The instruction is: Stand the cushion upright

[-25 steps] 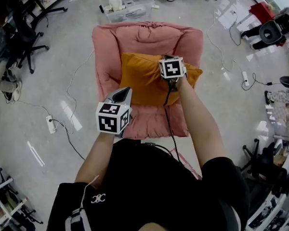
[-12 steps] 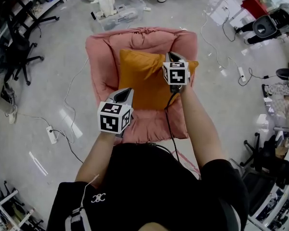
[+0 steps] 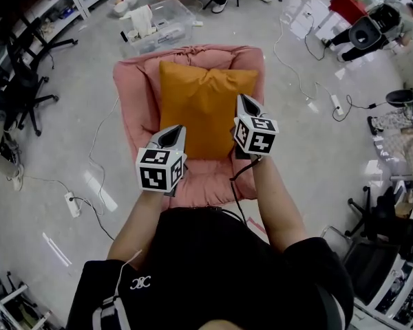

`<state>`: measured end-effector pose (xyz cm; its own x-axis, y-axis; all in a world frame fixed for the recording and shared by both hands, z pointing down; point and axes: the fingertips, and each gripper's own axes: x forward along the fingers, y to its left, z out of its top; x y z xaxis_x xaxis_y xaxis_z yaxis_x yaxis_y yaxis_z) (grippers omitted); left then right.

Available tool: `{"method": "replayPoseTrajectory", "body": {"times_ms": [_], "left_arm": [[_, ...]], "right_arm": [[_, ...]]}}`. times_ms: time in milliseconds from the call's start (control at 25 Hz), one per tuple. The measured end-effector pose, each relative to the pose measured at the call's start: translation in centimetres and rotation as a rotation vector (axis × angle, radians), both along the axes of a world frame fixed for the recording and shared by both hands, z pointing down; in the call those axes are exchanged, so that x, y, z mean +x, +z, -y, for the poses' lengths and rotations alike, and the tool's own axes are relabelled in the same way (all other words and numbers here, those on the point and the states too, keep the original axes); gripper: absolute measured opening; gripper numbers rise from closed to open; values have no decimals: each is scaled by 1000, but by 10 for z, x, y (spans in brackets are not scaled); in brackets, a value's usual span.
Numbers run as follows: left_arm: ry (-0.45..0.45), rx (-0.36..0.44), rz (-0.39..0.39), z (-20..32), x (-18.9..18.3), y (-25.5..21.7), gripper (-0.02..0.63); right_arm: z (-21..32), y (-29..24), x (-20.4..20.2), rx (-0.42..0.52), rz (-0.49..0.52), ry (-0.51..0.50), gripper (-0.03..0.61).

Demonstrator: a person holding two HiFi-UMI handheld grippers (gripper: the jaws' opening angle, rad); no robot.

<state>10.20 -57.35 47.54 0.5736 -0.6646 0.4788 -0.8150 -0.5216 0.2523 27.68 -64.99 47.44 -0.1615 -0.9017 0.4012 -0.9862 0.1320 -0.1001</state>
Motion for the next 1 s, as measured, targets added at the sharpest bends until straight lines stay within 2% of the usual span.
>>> {"method": "replayPoseTrajectory", "body": {"times_ms": [120, 280, 480, 720, 1000], "left_arm": [[-11, 21, -1, -9, 3, -8, 0], [-35, 59, -5, -29, 5, -21, 0], [-63, 152, 92, -62, 11, -29, -2], [-88, 200, 98, -108, 20, -29, -2], [-72, 193, 110, -166, 28, -21, -2]], "right_arm": [[-29, -18, -3, 44, 65, 16, -2], [-65, -57, -14, 147, 77, 8, -2], [-111, -86, -21, 218, 56, -31, -2], [-170, -65, -37, 196, 52, -122, -3], [-231, -48, -53, 155, 45, -172, -3]]}}
